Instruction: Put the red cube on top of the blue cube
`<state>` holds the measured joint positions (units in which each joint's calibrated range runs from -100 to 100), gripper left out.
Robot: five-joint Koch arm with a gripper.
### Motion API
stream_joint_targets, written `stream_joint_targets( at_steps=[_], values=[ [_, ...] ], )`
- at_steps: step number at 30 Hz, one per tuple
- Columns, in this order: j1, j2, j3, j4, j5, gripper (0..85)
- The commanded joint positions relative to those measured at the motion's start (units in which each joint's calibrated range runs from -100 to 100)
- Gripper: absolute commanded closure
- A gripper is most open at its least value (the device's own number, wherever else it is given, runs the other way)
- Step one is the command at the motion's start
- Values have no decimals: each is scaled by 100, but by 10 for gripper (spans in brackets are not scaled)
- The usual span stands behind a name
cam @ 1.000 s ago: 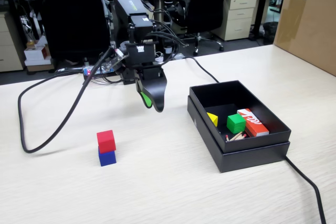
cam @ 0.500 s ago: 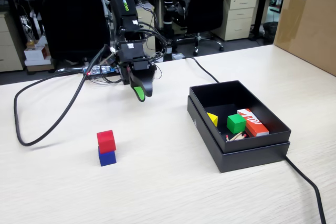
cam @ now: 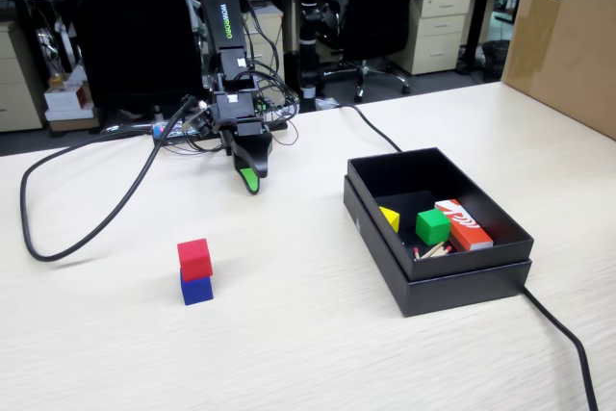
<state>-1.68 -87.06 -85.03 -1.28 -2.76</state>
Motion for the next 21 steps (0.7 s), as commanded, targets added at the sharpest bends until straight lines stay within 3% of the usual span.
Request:
stream_joint_targets(
  at_steps=[1,9,21],
  values=[
    [-5,-181,-219,849,-5,378],
    [-10,-262,-1098,1774,15,378],
    [-49,-216,-1298,1653,195,376]
  ],
)
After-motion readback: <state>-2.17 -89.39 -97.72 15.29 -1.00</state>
